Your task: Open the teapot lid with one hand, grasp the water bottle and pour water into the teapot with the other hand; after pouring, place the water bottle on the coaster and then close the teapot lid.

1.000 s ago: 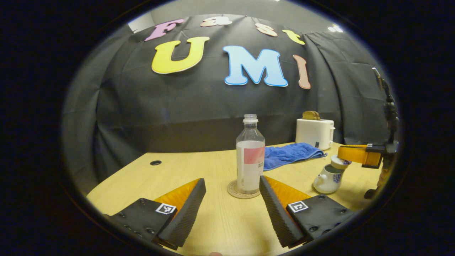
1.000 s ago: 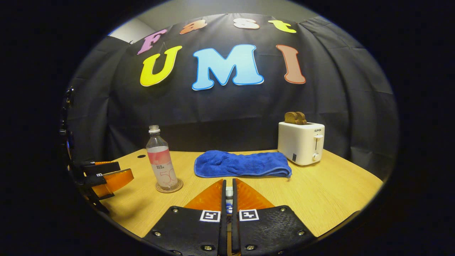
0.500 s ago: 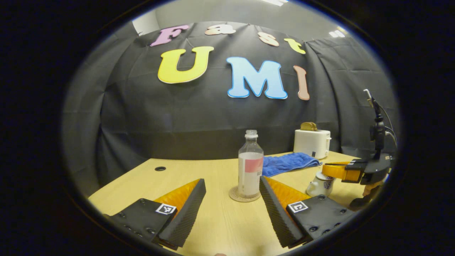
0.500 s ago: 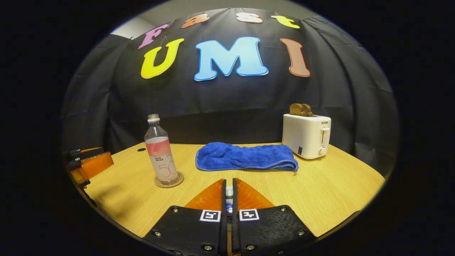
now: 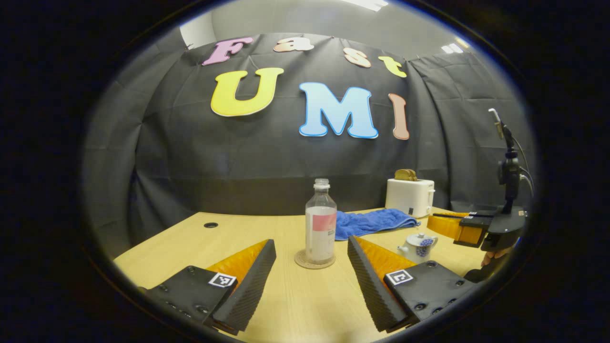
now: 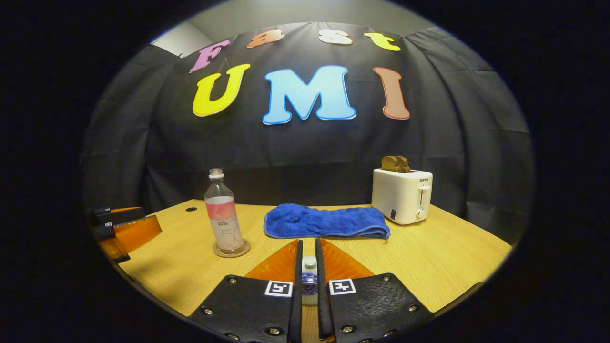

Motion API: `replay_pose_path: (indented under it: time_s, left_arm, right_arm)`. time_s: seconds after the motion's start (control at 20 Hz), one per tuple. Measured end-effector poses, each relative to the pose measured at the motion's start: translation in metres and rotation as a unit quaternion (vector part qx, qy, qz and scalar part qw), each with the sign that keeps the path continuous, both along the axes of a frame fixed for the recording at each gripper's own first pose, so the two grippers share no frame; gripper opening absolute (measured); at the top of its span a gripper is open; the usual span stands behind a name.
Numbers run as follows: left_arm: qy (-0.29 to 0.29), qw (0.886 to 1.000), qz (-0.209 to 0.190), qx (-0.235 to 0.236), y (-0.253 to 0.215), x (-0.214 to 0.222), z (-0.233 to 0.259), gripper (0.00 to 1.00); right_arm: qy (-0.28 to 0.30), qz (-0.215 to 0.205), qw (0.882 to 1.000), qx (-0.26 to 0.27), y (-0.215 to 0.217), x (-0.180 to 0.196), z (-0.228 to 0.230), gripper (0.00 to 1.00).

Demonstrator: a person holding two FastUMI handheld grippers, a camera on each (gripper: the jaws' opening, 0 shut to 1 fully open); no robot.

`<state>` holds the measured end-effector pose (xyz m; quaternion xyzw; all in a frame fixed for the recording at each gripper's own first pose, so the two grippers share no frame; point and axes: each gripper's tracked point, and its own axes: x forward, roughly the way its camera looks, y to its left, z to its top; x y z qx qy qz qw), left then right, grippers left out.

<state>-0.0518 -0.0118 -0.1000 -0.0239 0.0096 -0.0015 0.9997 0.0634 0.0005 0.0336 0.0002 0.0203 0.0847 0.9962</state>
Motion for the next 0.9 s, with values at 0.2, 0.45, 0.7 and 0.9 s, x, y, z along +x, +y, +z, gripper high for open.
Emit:
replay_pose_path:
  time_s: [0.2, 0.45, 0.7, 0.9]
  left_arm:
    - [-0.009, 1.0, 0.006, 0.003, -0.021, -0.02, -0.001, 1.0]
    - [-0.011, 1.0, 0.009, 0.015, -0.044, -0.042, -0.011, 1.0]
    - [-0.003, 1.0, 0.013, 0.016, -0.051, -0.052, -0.027, 1.0]
    - [-0.002, 1.0, 0.016, 0.018, -0.051, -0.052, -0.031, 1.0]
  right_arm:
    - [-0.035, 0.001, 0.999, -0.007, 0.009, -0.037, 0.006, 0.13]
    - [-0.041, 0.017, 0.999, 0.001, 0.022, -0.067, -0.01, 0.13]
    - [-0.024, 0.024, 0.999, -0.004, 0.026, -0.074, -0.03, 0.13]
    - [-0.017, 0.023, 1.0, 0.001, 0.027, -0.073, -0.036, 0.13]
